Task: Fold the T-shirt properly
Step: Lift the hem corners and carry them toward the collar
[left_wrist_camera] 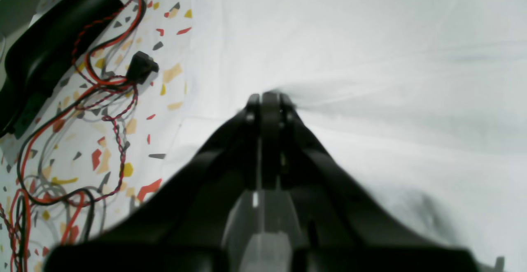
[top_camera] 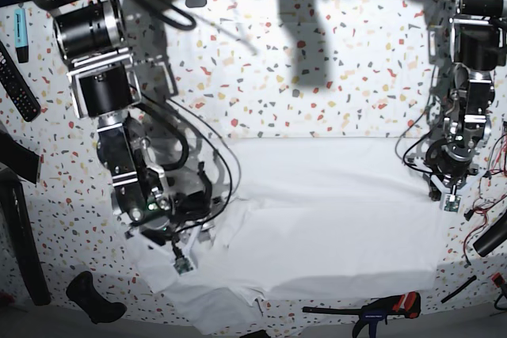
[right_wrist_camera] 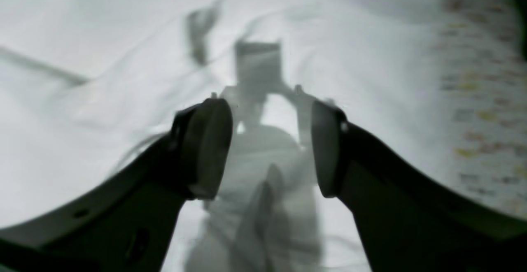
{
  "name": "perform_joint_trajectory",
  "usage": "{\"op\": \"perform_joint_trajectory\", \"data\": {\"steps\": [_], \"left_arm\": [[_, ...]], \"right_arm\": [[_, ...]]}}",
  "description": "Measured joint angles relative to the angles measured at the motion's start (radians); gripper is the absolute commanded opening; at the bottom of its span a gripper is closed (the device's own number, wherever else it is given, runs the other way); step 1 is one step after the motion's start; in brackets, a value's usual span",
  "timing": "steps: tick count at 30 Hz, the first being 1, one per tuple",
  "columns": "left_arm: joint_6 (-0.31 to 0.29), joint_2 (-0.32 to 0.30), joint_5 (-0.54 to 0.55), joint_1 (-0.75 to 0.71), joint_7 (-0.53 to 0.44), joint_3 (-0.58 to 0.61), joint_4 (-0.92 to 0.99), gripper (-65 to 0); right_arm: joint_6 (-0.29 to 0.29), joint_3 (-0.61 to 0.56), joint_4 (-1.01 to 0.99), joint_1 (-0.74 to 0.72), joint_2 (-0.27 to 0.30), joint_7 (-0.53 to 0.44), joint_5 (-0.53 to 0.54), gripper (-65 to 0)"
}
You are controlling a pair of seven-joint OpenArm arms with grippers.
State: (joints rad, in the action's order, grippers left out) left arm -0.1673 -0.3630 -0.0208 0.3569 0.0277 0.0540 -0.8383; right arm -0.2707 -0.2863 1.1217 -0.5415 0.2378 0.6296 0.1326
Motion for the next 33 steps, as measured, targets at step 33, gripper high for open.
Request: {"op": "perform_joint_trajectory", "data": {"steps": [33], "left_arm": [[0.000,0.000,0.000,0.000,0.009,0.000,0.000,-65.0]], "right_arm": [[0.064,0.002,-0.376,-0.212,-0.208,-0.323,-0.035,-31.4]]}}
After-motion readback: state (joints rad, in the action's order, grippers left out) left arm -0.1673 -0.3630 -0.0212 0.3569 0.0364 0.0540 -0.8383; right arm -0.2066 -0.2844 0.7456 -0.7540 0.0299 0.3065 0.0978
